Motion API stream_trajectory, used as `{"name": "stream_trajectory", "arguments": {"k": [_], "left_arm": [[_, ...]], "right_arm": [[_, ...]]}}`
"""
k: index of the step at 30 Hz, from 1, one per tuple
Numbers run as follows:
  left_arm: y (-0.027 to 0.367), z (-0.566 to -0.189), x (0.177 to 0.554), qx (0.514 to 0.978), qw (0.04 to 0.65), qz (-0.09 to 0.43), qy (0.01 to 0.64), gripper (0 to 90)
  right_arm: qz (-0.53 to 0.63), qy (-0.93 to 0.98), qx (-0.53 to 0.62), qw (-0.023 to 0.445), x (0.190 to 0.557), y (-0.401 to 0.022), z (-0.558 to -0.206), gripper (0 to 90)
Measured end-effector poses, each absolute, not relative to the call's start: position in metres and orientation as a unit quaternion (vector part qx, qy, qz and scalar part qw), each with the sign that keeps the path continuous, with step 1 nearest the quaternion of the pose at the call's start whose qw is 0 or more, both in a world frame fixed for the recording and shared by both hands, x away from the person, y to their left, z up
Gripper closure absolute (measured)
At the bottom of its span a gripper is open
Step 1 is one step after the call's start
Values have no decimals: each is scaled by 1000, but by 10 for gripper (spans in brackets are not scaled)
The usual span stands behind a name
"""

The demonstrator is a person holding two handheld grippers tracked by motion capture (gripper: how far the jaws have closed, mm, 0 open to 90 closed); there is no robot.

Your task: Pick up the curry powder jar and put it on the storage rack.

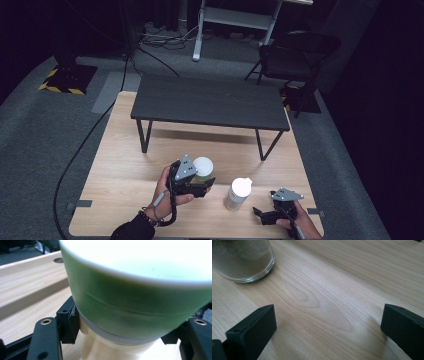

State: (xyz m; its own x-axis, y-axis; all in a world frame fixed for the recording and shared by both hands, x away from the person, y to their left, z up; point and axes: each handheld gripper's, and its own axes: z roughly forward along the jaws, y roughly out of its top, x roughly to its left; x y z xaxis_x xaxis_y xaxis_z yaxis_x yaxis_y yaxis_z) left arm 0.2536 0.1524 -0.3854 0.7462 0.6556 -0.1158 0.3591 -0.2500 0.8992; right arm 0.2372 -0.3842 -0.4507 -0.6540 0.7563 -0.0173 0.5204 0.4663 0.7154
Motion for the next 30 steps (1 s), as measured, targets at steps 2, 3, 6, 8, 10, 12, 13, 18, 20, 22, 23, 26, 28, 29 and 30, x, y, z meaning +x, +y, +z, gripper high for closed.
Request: {"name": "stream_trajectory", "arguments": {"k": [2, 3, 6, 8, 10, 12, 13, 18, 20, 22, 23, 26, 28, 29, 30], "left_arm": [[153, -380, 255, 775, 519, 146, 329, 323], [154, -377, 256, 775, 519, 147, 329, 323], [152, -366, 257, 775, 512, 157, 336, 323], [152, -359, 259, 773, 511, 161, 340, 324], [154, -352, 261, 769, 513, 163, 344, 324], [155, -346, 263, 765, 517, 165, 347, 324], [156, -342, 263, 763, 519, 167, 348, 324], [158, -324, 268, 755, 526, 177, 349, 324], [158, -319, 270, 752, 530, 179, 350, 324], [158, -314, 273, 748, 534, 181, 351, 325], [157, -311, 275, 748, 533, 183, 352, 325], [156, -304, 279, 746, 530, 189, 357, 325], [157, -301, 280, 745, 529, 190, 359, 325], [157, -298, 282, 743, 529, 193, 361, 325], [157, -296, 283, 743, 529, 195, 362, 325]], "right_arm": [[350, 839, 380, 169, 237, -384, -451, 1], [350, 839, 380, 169, 237, -384, -451, 1], [350, 840, 380, 168, 237, -384, -451, 1], [350, 840, 379, 169, 237, -384, -451, 3], [350, 840, 379, 169, 237, -384, -451, 3], [350, 840, 379, 169, 237, -384, -451, 3], [350, 840, 379, 169, 237, -384, -451, 3], [350, 840, 379, 168, 238, -384, -451, 2], [350, 840, 379, 168, 238, -384, -451, 1], [350, 840, 379, 168, 238, -384, -451, 1], [350, 840, 380, 168, 238, -384, -451, 1], [350, 840, 379, 168, 238, -384, -451, 2], [350, 840, 379, 168, 238, -384, -451, 2], [350, 840, 379, 168, 238, -384, -451, 2], [350, 840, 379, 168, 238, -384, -451, 1]]}}
